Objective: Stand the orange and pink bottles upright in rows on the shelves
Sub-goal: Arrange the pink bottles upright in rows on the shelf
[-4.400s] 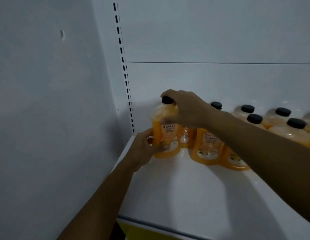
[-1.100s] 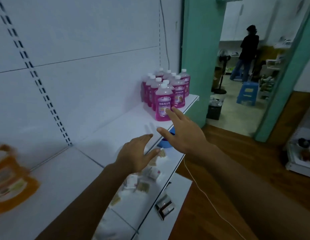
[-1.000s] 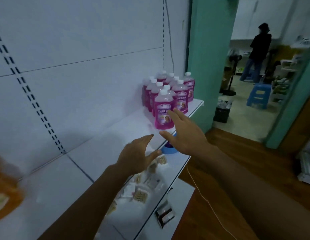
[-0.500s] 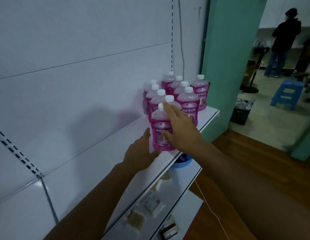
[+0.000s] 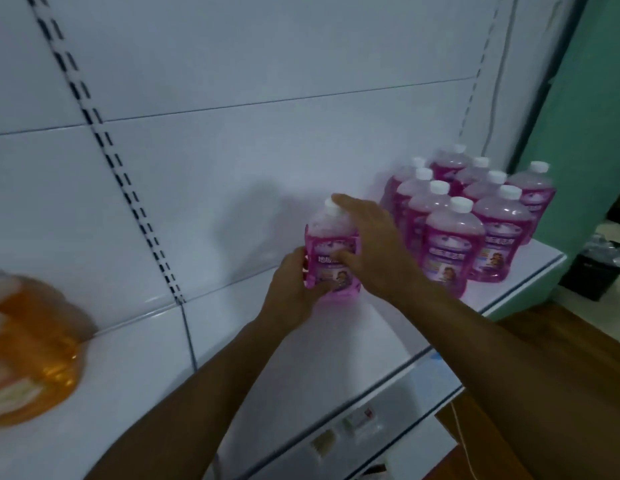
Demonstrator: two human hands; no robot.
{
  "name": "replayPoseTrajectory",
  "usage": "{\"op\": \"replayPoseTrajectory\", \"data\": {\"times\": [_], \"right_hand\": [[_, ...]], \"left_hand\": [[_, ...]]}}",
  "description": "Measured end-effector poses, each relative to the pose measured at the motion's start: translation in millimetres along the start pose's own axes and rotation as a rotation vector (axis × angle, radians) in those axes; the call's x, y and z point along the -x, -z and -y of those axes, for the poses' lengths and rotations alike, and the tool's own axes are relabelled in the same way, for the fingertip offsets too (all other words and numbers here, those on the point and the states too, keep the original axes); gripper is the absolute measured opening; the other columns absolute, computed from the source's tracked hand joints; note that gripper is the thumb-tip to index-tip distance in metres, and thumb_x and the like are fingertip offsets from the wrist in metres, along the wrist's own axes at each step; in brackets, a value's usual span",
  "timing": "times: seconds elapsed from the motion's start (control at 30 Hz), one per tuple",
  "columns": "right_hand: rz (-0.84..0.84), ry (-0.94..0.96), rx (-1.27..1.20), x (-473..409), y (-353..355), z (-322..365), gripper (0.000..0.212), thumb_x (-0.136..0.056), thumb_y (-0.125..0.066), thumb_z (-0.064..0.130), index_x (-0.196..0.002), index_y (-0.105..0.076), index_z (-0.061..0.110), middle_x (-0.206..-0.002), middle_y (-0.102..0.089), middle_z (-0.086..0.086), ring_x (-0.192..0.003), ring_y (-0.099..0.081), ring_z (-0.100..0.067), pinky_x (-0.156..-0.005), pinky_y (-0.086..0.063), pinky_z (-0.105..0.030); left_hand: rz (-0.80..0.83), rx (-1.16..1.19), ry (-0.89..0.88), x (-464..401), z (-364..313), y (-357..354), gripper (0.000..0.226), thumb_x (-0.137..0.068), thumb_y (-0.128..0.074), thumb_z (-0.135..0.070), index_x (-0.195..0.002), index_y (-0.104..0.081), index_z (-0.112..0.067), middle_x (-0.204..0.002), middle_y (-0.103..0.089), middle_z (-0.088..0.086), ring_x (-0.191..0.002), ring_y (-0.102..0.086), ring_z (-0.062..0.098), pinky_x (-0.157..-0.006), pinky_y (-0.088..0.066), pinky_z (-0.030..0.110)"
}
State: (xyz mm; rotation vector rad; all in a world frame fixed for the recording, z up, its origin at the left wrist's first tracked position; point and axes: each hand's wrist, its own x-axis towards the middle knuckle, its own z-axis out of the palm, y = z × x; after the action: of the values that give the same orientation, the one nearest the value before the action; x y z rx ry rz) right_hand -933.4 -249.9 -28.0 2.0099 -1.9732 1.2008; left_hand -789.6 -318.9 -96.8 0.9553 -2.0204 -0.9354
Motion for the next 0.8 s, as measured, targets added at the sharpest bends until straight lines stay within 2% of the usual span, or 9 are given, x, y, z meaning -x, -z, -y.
{"op": "replayPoseTrajectory", "data": {"times": [0.07, 0.2, 0.27, 0.37, 0.47, 0.6, 0.73, 0.8], "right_hand": [[0.031, 0.065, -0.07, -19, -28, 24, 0.071, -0.08, -0.074, 0.011, -0.142, -0.042, 0.022, -0.136, -0.049, -0.006, -0.12, -0.043, -0.025, -0.099, -0.029, -0.024], [0.093, 0.207, -0.129, -47, -82, 59, 0.069, -0.081, -0.072, 0.01, -0.142, -0.042, 0.018, -0.137, -0.049, -0.008, -0.12, -0.043, -0.028, -0.1, -0.031, -0.028], [0.108, 0.255, -0.126, -58, -104, 66, 0.071, -0.08, -0.072, 0.009, -0.142, -0.041, 0.019, -0.138, -0.048, -0.006, -0.121, -0.044, -0.029, -0.103, -0.031, -0.029], [0.142, 0.286, -0.135, -70, -120, 71, 0.072, -0.077, -0.072, 0.006, -0.14, -0.042, 0.021, -0.137, -0.046, -0.006, -0.12, -0.044, -0.028, -0.102, -0.03, -0.026], [0.183, 0.289, -0.161, -75, -124, 64, 0.071, -0.076, -0.071, 0.005, -0.139, -0.042, 0.02, -0.136, -0.045, -0.007, -0.119, -0.044, -0.026, -0.103, -0.036, -0.03], [0.227, 0.265, -0.218, -75, -121, 57, 0.071, -0.079, -0.07, 0.005, -0.141, -0.039, 0.019, -0.138, -0.042, -0.007, -0.123, -0.041, -0.026, -0.103, -0.035, -0.029], [0.295, 0.272, -0.177, -66, -111, 57, 0.077, -0.086, -0.065, 0.012, -0.151, -0.024, 0.022, -0.147, -0.036, -0.008, -0.135, -0.032, -0.026, -0.105, -0.037, -0.041], [0.286, 0.283, -0.138, -57, -100, 50, 0.083, -0.086, -0.067, 0.023, -0.153, -0.017, 0.025, -0.149, -0.035, -0.008, -0.138, -0.029, -0.026, -0.107, -0.035, -0.041]], "left_hand": [[-0.129, -0.035, 0.013, 3, 16, 33, 0.051, -0.073, -0.082, -0.036, -0.114, -0.052, -0.032, -0.107, -0.064, -0.005, -0.09, -0.062, 0.011, -0.083, -0.056, 0.035], [-0.354, 0.015, 0.147, 9, 44, 82, 0.055, -0.069, -0.087, -0.018, -0.112, -0.052, -0.021, -0.103, -0.066, -0.004, -0.088, -0.065, 0.014, -0.076, -0.056, 0.025], [-0.436, 0.002, 0.202, 11, 57, 95, 0.054, -0.066, -0.088, -0.014, -0.105, -0.052, -0.021, -0.098, -0.065, -0.006, -0.084, -0.065, 0.011, -0.073, -0.056, 0.025], [-0.478, -0.027, 0.211, 11, 72, 100, 0.049, -0.065, -0.088, -0.013, -0.099, -0.054, -0.017, -0.092, -0.067, -0.005, -0.079, -0.065, 0.007, -0.067, -0.055, 0.022], [-0.497, -0.054, 0.224, 9, 79, 94, 0.045, -0.065, -0.088, -0.011, -0.097, -0.056, -0.017, -0.092, -0.066, -0.003, -0.079, -0.064, 0.008, -0.065, -0.053, 0.016], [-0.513, -0.147, 0.241, 8, 75, 88, 0.045, -0.067, -0.087, -0.019, -0.099, -0.056, -0.015, -0.095, -0.061, 0.0, -0.078, -0.058, 0.003, -0.061, -0.044, 0.011], [-0.619, -0.261, 0.274, 19, 57, 79, 0.052, -0.069, -0.085, -0.037, -0.094, -0.044, -0.017, -0.094, -0.052, 0.001, -0.078, -0.055, 0.016, -0.059, -0.046, 0.026], [-0.594, -0.326, 0.278, 25, 46, 73, 0.047, -0.074, -0.079, -0.042, -0.093, -0.043, -0.02, -0.091, -0.053, -0.001, -0.077, -0.055, 0.016, -0.056, -0.041, 0.025]]}}
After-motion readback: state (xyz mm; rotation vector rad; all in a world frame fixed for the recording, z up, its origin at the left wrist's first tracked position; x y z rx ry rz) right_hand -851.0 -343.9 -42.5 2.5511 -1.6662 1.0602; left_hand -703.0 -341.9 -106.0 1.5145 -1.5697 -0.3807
